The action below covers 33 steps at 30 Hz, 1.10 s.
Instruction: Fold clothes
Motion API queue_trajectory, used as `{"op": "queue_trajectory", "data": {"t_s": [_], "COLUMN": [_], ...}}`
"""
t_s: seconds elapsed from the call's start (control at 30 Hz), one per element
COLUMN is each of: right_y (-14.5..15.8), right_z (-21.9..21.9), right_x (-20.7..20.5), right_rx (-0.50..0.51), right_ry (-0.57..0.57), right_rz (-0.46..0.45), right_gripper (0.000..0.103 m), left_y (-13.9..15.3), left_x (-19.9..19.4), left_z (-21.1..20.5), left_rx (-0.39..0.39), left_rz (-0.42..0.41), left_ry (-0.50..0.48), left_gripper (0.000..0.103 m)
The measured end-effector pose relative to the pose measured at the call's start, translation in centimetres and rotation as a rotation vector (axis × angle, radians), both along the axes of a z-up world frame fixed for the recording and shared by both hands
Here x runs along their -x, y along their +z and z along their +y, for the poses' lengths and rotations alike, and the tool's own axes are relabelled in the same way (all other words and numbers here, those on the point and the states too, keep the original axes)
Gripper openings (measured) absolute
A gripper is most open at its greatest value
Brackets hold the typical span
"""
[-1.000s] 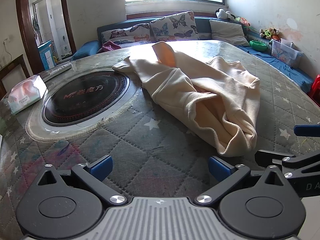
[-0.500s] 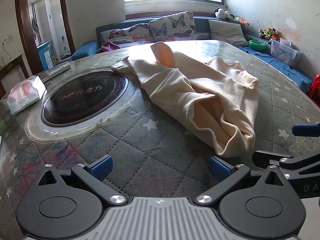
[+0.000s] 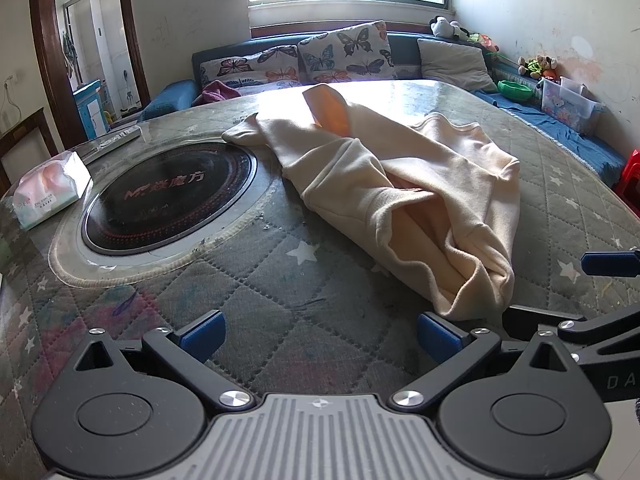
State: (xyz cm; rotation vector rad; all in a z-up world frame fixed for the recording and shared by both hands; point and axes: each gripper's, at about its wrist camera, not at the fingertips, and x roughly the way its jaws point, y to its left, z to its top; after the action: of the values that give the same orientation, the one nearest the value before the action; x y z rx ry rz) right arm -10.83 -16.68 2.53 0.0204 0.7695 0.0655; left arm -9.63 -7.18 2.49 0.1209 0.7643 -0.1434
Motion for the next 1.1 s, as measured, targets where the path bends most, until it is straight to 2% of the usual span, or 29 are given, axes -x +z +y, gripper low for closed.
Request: {"op": "queue_trajectory", "data": {"t_s": [1.1], "right_y": [1.0], "right_z": [-0.4], "right_x": [-3.7], "right_rx": [-0.049], "right_ry": [0.024], "right_rz": [-0.019], "right_gripper": [0.103], "left_y": [1.2], "left_x": [-4.1], "left_z": [0.1], "left_rx": [-0.005], "left_rz": [0.007], "left_ry": [-0.028], "left_gripper": [0.103]}}
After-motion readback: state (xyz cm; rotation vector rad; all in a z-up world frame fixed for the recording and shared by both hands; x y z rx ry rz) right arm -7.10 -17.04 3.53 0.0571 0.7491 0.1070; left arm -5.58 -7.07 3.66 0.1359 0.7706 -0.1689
